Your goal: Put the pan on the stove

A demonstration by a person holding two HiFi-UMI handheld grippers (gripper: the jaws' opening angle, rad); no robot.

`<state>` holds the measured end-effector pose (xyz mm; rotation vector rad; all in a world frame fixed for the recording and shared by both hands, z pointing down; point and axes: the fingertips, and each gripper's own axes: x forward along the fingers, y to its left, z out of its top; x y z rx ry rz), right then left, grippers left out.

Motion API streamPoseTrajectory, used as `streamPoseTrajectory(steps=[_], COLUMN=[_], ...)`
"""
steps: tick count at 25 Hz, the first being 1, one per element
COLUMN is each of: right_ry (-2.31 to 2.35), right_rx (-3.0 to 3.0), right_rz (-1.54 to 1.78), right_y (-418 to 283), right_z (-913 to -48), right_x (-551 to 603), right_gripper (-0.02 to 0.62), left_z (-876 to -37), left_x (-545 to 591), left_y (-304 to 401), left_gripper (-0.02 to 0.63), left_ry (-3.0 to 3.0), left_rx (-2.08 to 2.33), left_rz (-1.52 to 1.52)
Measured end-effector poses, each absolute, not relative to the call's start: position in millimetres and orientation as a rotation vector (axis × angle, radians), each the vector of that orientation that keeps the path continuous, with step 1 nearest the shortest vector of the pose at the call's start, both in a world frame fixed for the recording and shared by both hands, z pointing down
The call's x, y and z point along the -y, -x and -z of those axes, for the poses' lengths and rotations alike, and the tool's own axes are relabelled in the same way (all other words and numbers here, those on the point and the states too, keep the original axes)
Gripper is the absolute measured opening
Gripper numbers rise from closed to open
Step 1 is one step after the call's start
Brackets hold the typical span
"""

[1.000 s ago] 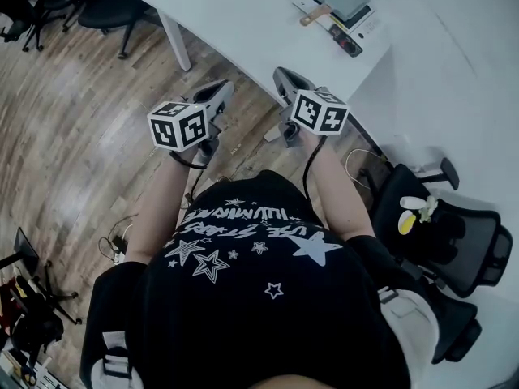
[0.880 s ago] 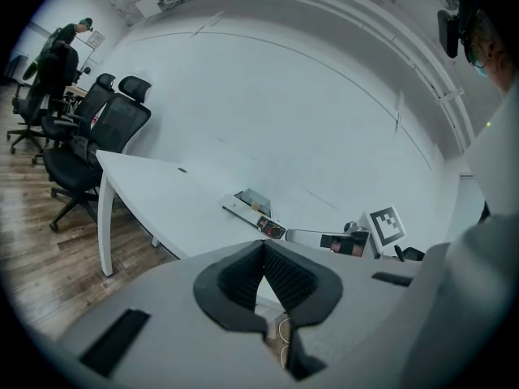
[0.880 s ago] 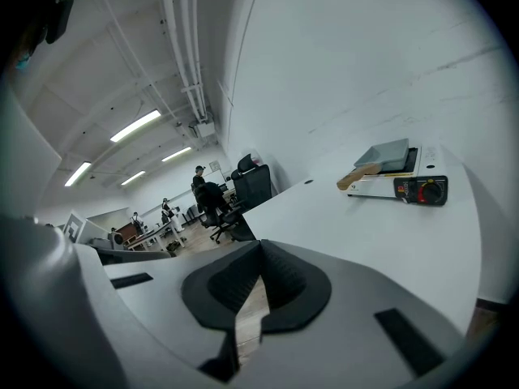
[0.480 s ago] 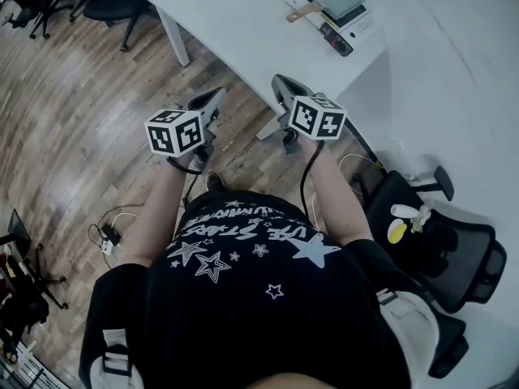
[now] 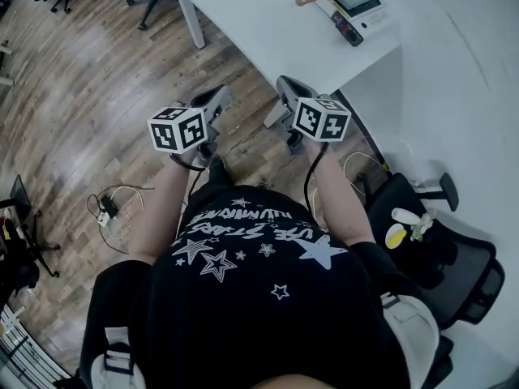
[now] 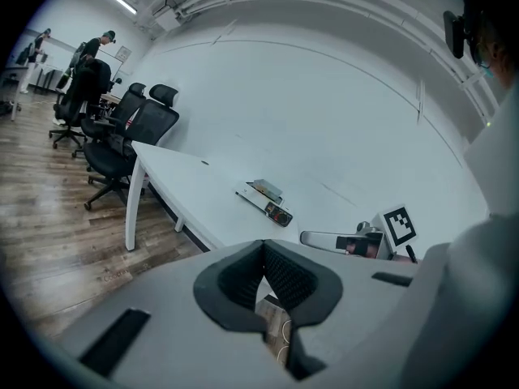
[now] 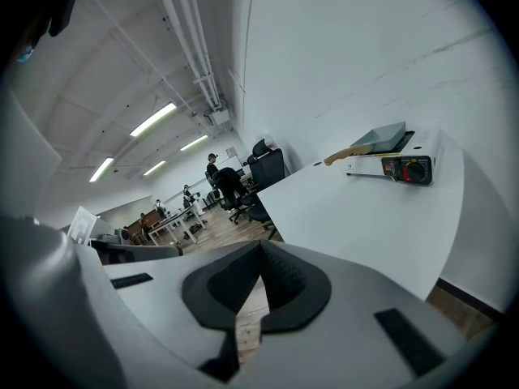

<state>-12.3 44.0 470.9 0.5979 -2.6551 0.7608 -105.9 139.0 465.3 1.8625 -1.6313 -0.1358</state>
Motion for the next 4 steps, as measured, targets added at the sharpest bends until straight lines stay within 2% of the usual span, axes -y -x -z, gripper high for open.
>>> streamPoseTrajectory(steps=[4], right_ry=[-0.564], right_rx=[2.663], right_rz=[-0.758], right_y=[2.8], right_z=[-471.2], right_x=[-53.9], right_gripper=[0.008], left_z=[-465.6], left_x=[-152.0], left_y=[92.8], left_gripper=[0.008], left_ry=[-1.839], left_rx=[1.661], left_rz=[0.143])
